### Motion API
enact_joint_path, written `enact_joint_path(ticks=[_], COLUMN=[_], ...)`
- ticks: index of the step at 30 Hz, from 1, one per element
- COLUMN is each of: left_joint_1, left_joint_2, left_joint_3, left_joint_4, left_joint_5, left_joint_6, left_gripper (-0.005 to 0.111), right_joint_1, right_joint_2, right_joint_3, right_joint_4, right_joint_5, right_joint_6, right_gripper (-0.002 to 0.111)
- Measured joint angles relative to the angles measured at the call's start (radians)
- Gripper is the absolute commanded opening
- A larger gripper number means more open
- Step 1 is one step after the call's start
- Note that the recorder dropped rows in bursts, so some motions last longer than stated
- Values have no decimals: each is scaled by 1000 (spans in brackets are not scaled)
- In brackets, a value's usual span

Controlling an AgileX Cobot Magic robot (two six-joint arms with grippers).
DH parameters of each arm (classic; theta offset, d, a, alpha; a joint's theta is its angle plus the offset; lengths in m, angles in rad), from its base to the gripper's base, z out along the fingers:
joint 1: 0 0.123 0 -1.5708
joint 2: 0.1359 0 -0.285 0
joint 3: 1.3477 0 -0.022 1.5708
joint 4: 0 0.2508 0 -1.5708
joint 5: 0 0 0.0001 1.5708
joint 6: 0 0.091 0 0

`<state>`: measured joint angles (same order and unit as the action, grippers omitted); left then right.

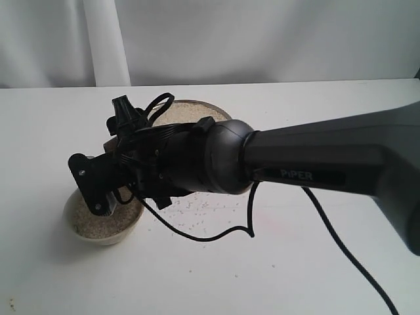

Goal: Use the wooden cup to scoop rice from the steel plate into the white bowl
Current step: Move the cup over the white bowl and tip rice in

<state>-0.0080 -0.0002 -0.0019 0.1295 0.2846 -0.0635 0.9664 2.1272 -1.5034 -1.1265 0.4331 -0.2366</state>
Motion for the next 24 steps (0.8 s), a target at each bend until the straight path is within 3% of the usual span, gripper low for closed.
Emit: enact_joint_path(ticks=[24], left_joint_1=[0], left_joint_2=[0], left_joint_3=[0], left_joint_4=[0], left_joint_5=[0], left_joint_6=[0], left_gripper=[0], right_joint_1=[43], right_joint_2=[0], right_joint_3=[0], right_joint_4=[-180], right_joint_5=[48], right_joint_6=[4], right_gripper=[0])
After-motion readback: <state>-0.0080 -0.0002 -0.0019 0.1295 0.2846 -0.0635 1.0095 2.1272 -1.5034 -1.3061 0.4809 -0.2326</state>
